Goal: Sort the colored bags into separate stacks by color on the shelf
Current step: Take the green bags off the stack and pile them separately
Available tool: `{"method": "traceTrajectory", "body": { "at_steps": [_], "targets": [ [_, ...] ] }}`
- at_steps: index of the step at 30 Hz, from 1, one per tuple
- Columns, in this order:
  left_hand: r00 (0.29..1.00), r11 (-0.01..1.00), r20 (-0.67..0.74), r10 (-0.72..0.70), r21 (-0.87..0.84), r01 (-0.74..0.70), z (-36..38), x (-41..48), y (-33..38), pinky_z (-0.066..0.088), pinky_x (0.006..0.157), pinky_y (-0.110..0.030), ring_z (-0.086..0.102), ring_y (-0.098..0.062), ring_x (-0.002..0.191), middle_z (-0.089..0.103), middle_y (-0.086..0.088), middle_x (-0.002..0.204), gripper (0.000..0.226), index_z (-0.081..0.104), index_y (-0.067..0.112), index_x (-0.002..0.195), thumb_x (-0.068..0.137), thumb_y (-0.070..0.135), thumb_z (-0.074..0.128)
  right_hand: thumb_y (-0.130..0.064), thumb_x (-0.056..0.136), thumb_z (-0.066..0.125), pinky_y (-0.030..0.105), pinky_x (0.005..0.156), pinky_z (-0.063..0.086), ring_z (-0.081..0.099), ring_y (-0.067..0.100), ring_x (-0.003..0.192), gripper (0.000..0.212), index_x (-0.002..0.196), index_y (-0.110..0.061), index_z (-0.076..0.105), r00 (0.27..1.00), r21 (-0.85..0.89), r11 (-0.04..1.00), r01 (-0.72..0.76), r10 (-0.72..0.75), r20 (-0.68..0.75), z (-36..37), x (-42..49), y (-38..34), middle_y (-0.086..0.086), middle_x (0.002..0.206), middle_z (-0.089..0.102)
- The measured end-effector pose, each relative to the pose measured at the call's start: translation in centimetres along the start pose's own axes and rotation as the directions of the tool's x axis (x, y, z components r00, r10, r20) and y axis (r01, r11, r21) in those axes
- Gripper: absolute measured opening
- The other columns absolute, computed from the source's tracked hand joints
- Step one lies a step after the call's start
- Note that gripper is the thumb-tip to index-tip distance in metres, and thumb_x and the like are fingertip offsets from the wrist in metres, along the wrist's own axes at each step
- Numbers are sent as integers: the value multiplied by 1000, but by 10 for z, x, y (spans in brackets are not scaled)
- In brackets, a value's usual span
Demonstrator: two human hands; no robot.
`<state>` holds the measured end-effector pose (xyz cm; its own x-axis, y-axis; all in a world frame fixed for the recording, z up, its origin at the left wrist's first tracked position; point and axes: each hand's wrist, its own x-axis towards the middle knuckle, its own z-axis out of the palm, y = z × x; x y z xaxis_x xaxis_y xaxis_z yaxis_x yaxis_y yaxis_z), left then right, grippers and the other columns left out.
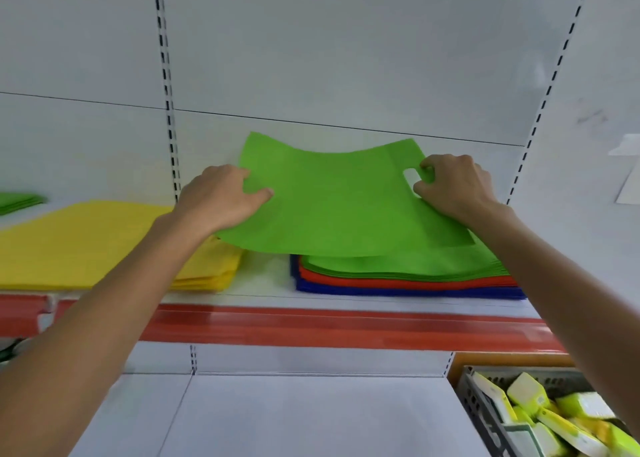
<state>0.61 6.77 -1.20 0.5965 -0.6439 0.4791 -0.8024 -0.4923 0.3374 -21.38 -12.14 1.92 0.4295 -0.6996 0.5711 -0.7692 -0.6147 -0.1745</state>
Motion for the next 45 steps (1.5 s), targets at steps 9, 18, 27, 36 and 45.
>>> {"method": "traceTrajectory", "body": {
  "at_steps": [9,18,27,36,45],
  "targets": [
    [988,992,104,111,54,-117,-66,0,-156,30,110,-36,35,-26,135,37,-8,147,65,38,11,141,89,49,49,-24,86,56,36,79,43,58,36,100,33,116,-9,61,999,13,999,-41,41,11,29,-34,-157,17,112,62],
    [992,996,97,76,33,-80,-108,0,-274,31,109,-38,37,-27,134,39,-8,146,62,41,12,139,89,47,51,-31,90,52,33,74,38,57,35,102,34,117,-12,61,999,1,1000,-21,21,24,35,-46,-276,15,115,61],
    [996,999,86,-37,-22,39,-124,-5,-359,32,109,-36,38,-26,133,41,-10,144,60,43,11,138,90,45,52,-25,87,54,32,73,38,57,33,102,35,118,-12,60,993,5,997,75,-75,87,60,-51,-373,15,114,61],
    [986,991,98,-133,19,132,-163,10,-486,32,109,-40,39,-29,132,42,-11,143,58,44,15,138,90,49,48,-24,87,55,32,72,36,57,34,102,34,118,-12,60,992,49,994,98,-102,77,91,-49,-493,15,112,61],
    [961,974,168,-218,103,203,-198,23,-612,37,105,-40,44,-31,128,45,-14,141,60,47,18,136,89,55,44,-29,89,52,32,76,37,56,34,105,36,121,-12,57,985,48,994,96,-102,142,140,-67,-619,14,116,59]
  ]
}}
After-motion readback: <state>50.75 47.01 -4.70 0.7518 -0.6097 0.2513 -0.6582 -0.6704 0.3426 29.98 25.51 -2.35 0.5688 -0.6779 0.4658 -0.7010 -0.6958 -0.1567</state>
